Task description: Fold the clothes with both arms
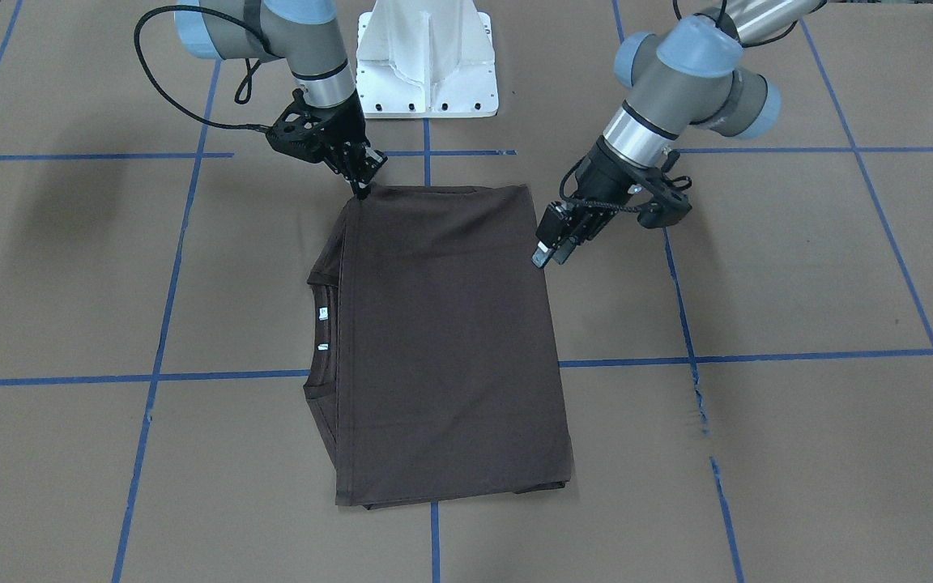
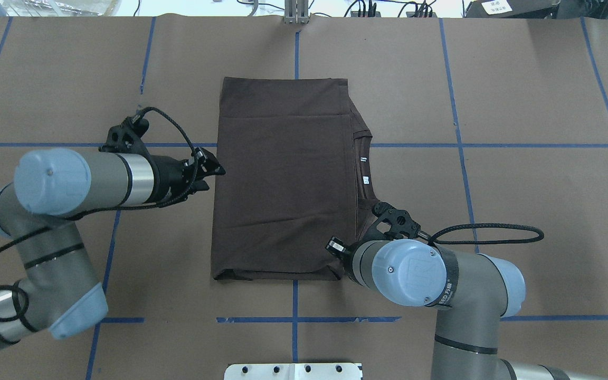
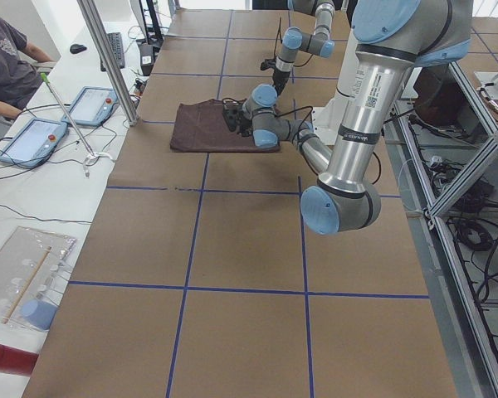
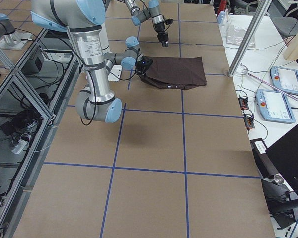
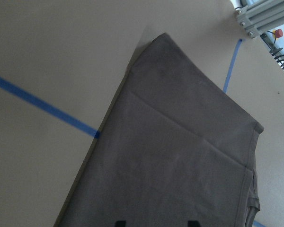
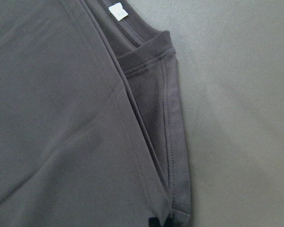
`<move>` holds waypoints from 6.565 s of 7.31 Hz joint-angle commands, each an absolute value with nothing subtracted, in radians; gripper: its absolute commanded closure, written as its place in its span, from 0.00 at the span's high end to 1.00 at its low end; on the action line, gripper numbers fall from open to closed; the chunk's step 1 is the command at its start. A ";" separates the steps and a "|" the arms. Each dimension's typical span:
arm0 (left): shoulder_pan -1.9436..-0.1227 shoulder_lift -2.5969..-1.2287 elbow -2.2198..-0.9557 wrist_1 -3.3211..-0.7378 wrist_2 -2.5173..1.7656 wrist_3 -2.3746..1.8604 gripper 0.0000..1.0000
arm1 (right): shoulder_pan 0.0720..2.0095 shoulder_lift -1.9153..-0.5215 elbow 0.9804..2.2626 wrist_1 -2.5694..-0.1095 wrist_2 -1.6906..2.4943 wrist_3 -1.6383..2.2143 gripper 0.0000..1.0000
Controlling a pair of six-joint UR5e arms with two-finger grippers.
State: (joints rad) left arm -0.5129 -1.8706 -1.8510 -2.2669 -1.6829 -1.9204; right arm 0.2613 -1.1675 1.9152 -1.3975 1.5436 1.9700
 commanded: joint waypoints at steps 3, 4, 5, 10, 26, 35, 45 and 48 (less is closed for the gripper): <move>-0.258 -1.825 -1.896 -2.128 -1.486 -2.071 0.59 | 0.261 -1.172 1.921 -1.399 1.548 1.968 0.00; -0.255 -1.824 -1.876 -2.128 -1.485 -2.069 0.59 | 0.261 -1.175 1.921 -1.397 1.548 1.968 0.00; -0.253 -1.824 -1.876 -2.128 -1.486 -2.069 0.59 | 0.261 -1.172 1.922 -1.397 1.548 1.968 0.00; -0.233 -1.829 -1.881 -2.082 -1.489 -2.069 0.60 | 0.262 -1.173 1.937 -1.401 1.551 1.968 0.00; -0.091 -1.830 -2.194 -1.868 -1.520 -2.152 0.00 | 0.132 -1.374 2.316 -1.526 1.565 2.111 0.00; -0.489 -2.078 -1.916 -1.773 -1.580 -1.743 0.00 | 0.598 -1.013 1.863 -1.543 1.828 1.898 0.00; -0.690 -2.189 -1.529 -2.097 -1.632 -1.494 1.00 | 0.816 -0.807 1.327 -1.187 2.026 1.712 1.00; -0.692 -2.071 -1.676 -2.094 -1.706 -1.382 1.00 | 0.810 -0.917 1.478 -1.204 2.028 1.715 0.77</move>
